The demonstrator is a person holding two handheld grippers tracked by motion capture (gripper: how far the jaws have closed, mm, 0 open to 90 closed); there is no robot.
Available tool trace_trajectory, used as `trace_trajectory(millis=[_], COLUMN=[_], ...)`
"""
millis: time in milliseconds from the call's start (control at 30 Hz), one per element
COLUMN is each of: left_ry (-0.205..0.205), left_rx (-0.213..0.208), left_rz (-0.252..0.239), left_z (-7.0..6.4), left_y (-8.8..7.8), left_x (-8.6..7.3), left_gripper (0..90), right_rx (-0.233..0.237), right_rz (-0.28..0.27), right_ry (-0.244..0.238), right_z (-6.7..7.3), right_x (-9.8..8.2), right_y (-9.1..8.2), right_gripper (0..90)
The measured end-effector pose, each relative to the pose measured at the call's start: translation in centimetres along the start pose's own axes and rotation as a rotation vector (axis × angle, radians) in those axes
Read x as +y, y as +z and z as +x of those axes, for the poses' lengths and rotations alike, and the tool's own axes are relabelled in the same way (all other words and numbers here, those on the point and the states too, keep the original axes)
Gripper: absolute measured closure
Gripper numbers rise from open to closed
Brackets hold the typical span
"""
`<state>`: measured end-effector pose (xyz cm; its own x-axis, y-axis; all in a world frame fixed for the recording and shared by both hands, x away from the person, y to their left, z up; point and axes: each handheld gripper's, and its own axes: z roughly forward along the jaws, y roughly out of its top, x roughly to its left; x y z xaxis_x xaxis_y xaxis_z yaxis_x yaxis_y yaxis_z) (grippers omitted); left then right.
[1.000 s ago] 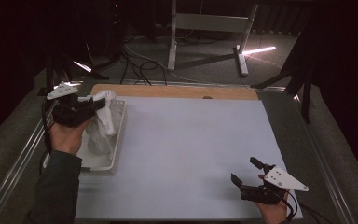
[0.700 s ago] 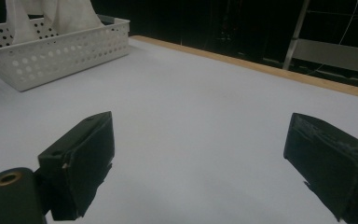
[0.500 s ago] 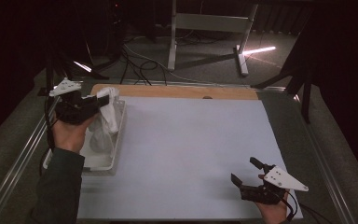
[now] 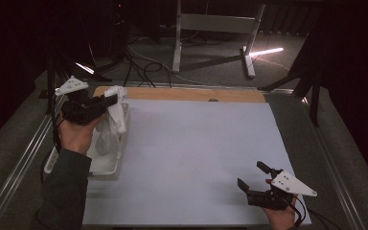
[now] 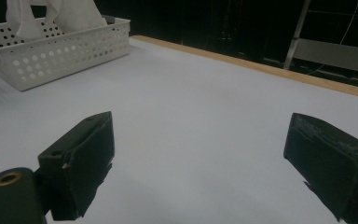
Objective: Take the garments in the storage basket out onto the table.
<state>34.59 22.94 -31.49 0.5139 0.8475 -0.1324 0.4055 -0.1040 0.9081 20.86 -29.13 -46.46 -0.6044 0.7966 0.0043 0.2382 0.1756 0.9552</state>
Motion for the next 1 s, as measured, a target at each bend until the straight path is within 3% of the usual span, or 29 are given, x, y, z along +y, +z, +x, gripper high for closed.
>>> trace_trajectory(millis=[1000], left_ry=[0.038], left_rx=[-0.047], left_rz=[-0.019], left_z=[-2.3], left_y=[1.3], left_x=[1.9], left_gripper=[80.5], right_rx=[0.001], right_rz=[0.001], right_ry=[0.004], right_z=[0.0], right_x=[0.0], right_y=[0.0], right_gripper=[8.5])
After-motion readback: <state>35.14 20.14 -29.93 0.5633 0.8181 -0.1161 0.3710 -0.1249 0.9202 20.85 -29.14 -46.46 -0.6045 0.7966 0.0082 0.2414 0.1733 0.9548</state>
